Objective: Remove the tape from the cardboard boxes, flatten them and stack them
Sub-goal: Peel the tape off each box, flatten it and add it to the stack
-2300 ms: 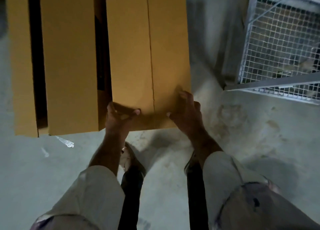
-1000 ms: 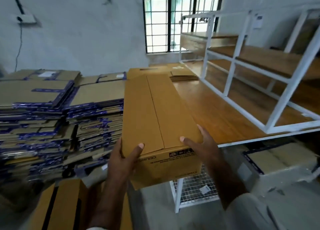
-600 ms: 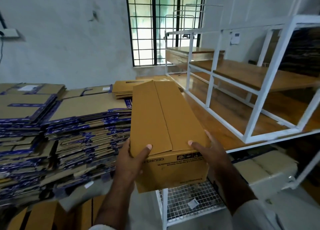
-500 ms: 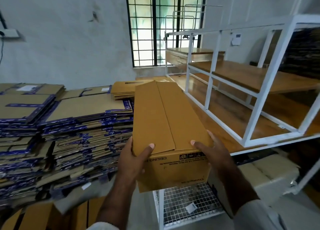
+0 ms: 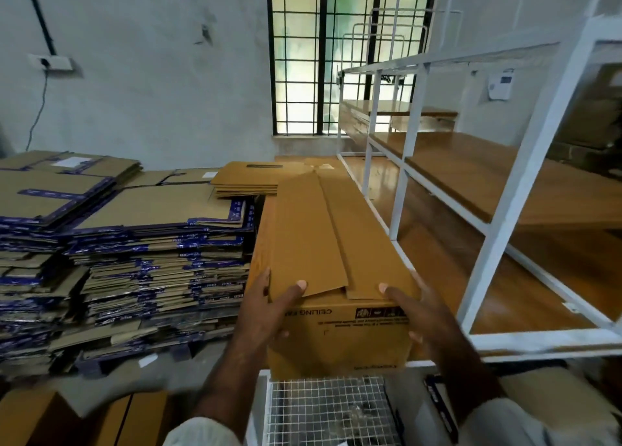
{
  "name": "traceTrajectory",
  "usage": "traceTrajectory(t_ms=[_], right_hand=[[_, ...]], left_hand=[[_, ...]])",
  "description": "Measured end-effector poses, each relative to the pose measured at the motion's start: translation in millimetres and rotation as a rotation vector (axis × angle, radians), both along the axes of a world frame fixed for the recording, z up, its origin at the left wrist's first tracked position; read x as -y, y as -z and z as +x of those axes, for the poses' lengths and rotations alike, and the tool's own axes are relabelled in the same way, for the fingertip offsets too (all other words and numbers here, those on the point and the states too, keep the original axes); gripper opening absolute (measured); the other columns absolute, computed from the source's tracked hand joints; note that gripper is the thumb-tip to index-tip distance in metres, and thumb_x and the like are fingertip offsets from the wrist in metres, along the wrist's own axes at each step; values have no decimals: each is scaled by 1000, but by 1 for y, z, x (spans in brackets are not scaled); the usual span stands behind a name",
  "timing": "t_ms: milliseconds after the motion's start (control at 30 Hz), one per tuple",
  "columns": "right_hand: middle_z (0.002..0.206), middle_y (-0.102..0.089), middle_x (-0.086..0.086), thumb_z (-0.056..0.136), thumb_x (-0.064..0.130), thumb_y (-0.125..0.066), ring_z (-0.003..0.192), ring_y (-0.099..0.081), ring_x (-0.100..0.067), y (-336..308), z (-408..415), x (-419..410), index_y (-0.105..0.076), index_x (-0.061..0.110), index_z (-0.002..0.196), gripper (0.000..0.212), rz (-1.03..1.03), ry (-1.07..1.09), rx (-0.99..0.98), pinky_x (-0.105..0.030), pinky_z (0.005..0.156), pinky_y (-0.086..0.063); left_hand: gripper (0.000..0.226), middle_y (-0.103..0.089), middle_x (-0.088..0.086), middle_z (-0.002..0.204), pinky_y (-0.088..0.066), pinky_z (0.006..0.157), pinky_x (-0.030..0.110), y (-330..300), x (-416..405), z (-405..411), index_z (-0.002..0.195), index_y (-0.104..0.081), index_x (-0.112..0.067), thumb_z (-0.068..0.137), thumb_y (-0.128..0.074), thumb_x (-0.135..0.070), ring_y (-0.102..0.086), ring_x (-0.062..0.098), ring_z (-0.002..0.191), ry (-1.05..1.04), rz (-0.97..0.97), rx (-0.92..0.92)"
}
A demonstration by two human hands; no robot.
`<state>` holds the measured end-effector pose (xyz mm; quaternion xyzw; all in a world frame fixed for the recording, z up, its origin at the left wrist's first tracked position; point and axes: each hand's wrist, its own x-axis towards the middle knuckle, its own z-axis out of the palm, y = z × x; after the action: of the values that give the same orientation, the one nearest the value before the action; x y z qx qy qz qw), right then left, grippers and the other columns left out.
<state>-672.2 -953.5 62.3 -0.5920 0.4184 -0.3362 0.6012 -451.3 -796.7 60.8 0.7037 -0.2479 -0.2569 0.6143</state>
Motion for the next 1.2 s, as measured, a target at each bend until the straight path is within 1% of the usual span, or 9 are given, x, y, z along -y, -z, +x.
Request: traceTrajectory(t_ms=[167, 267, 367, 733, 833, 900, 967, 1100, 1200], right_hand=[[160, -42, 1, 53, 94, -68, 139, -47, -29, 22, 8, 31, -26, 45, 156, 121, -165, -11, -209, -58, 106, -46], [164, -35, 2, 84, 73, -64, 147, -38, -24, 19, 15, 37, -30, 38, 158, 90, -289, -50, -244, -48, 116, -39], [164, -35, 3, 97, 53, -62, 148, -36, -20, 19, 23, 50, -34, 32, 158, 71, -334, -80, -288, -38, 112, -36], [162, -39, 6, 93, 57, -65, 147, -38, -18, 29, 33, 74, -37, 34, 157, 72, -380, -56, -306, -37, 111, -37], [163, -37, 4, 92, 58, -66, 148, -38, -22, 29, 37, 73, -33, 34, 158, 78, -373, -40, -299, -41, 111, -38], [166, -31, 0, 87, 60, -70, 150, -35, -26, 32, 38, 73, -24, 33, 161, 92, -349, 31, -287, -47, 113, -39], [168, -27, -3, 78, 70, -73, 150, -34, -30, 41, 35, 73, -17, 33, 161, 107, -258, 103, -267, -52, 115, -40], [143, -58, 3, 64, 99, -56, 135, -53, -26, 66, 25, 68, -50, 29, 141, 104, -131, 52, -257, -54, 112, -44], [135, -63, -3, 64, 104, -43, 126, -59, -28, 66, 30, 63, -56, 27, 136, 107, -136, 81, -285, -56, 107, -47]], left_hand=[[57, -38, -1, 152, -59, 68, 39, 24, 31, 3, 141, -53, -42, 88, -75, -42, -51, 31, 125, -15, 50, 94], [43, -45, -10, 140, -54, 94, 57, 34, 48, 5, 133, -61, -45, 91, -71, -44, -50, 25, 128, -23, 29, 218], [40, -49, -12, 136, -50, 100, 59, 34, 62, 13, 133, -62, -44, 94, -67, -44, -51, 22, 126, -12, 32, 243], [45, -48, -2, 142, -45, 92, 28, 42, 74, 15, 142, -55, -35, 98, -61, -39, -47, 12, 122, -10, 6, 394], [55, -35, 5, 158, -44, 103, 51, 45, 74, 15, 144, -49, -48, 94, -47, -70, -37, 26, 137, -65, 211, 559], [51, -18, 2, 165, -30, 111, 65, 44, 76, 6, 146, -41, -55, 98, -33, -69, -24, 31, 146, -126, 461, 753], [51, -12, 1, 167, -25, 114, 64, 43, 77, -4, 150, -35, -51, 102, -24, -62, -21, 31, 148, -123, 465, 835], [79, -14, 3, 169, -31, 118, 48, 52, 70, 5, 154, -38, -40, 91, -8, -76, -20, 26, 153, 4, 223, 691], [59, -17, 4, 167, -30, 114, 38, 44, 65, 14, 151, -45, -34, 102, -31, -63, -24, 27, 150, 65, 144, 562]])
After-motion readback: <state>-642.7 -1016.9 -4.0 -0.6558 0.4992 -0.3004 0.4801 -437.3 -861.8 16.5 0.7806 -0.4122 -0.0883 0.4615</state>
